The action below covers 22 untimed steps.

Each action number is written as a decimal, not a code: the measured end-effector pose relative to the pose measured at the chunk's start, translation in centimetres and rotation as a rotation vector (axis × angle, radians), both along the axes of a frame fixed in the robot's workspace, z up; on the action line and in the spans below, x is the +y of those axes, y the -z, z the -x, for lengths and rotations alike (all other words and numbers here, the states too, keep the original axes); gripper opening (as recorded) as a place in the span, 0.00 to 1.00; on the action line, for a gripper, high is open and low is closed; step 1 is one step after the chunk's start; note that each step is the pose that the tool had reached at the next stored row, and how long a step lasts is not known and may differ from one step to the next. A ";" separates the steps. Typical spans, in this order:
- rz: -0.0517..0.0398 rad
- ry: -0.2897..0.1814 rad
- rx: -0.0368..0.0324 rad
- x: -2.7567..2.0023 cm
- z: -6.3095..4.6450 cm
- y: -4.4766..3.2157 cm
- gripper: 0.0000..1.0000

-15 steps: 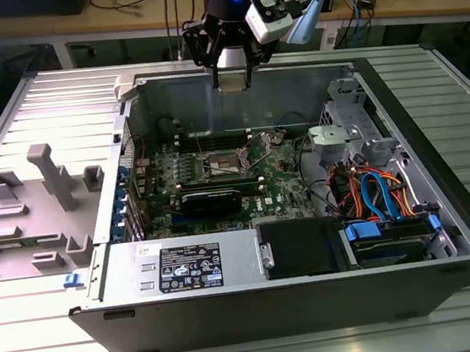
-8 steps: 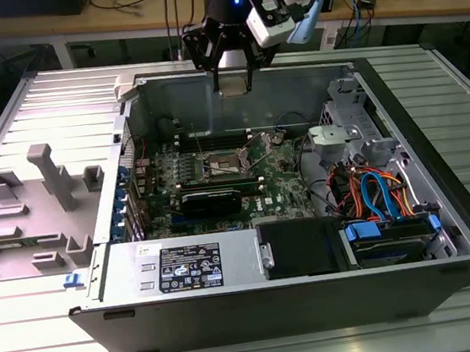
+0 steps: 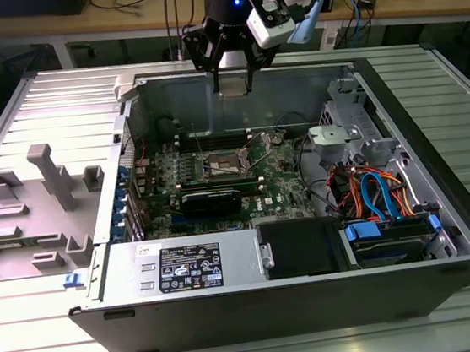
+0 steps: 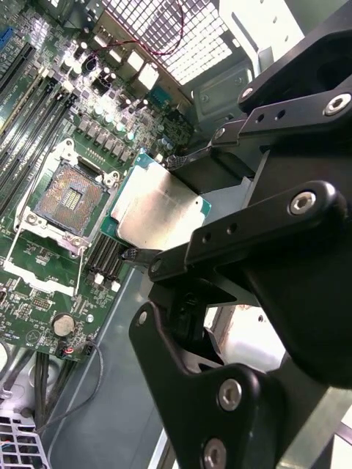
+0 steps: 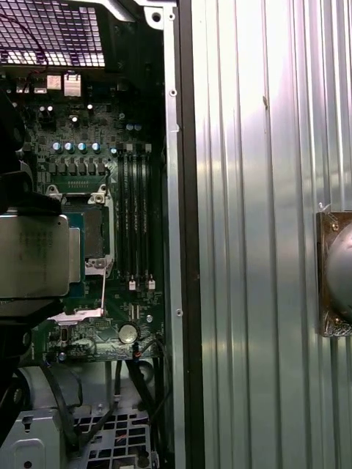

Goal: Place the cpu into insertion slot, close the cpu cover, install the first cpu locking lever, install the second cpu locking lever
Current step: 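Place the cpu into insertion slot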

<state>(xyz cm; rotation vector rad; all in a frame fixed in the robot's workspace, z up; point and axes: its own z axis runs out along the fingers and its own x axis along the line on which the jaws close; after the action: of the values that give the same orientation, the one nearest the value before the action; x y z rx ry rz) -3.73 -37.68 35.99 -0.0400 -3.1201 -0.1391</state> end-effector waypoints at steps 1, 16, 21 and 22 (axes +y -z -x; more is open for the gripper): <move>0.0000 0.000 0.0000 -0.02 0.0 0.00 0.55; -0.0002 0.048 -0.0001 -0.52 0.1 0.07 0.55; 0.0001 0.118 0.0001 -0.53 0.0 0.11 0.55; 0.0001 0.129 0.0001 -0.53 0.0 0.12 0.55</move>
<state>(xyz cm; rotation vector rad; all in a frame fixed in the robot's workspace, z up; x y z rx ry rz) -3.77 -38.22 35.86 -0.2415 -3.1166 -0.1407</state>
